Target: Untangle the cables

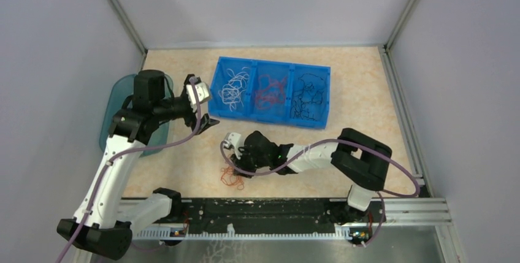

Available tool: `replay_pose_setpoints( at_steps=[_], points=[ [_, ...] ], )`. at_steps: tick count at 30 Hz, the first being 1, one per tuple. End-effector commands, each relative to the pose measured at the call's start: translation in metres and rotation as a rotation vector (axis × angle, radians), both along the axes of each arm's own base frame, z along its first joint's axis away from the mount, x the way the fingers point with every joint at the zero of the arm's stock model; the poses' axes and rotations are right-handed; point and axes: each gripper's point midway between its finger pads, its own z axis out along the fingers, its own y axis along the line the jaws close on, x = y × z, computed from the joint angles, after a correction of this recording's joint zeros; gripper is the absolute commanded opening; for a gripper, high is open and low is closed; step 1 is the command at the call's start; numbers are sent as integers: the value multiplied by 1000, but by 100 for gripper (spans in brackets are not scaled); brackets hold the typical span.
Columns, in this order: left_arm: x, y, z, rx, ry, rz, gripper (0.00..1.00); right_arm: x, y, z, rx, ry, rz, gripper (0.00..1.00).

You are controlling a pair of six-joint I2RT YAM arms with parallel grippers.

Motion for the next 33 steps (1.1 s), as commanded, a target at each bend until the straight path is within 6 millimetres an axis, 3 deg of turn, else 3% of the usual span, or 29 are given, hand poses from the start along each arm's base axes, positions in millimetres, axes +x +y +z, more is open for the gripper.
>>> replay_pose_setpoints(
  at_steps=[1,6,10,17,23,33],
  points=[
    [-10,-5,11,-35,-24,-48,100,11,14,82,227,-111,-17,7],
    [-36,-12,-6,-50,41,-150,100,19,3,131,354,-167,-62,8],
    [-56,-13,-20,-42,67,-230,100,28,-7,160,418,-214,-119,8],
    [-84,-17,-23,-67,68,-331,100,41,-25,201,568,-218,-207,8],
    [-93,-12,-34,-11,43,-390,100,35,-39,237,694,-195,-164,8],
    [-82,-20,-20,-75,-49,-377,96,8,-43,278,862,-134,-49,8]
  ],
)
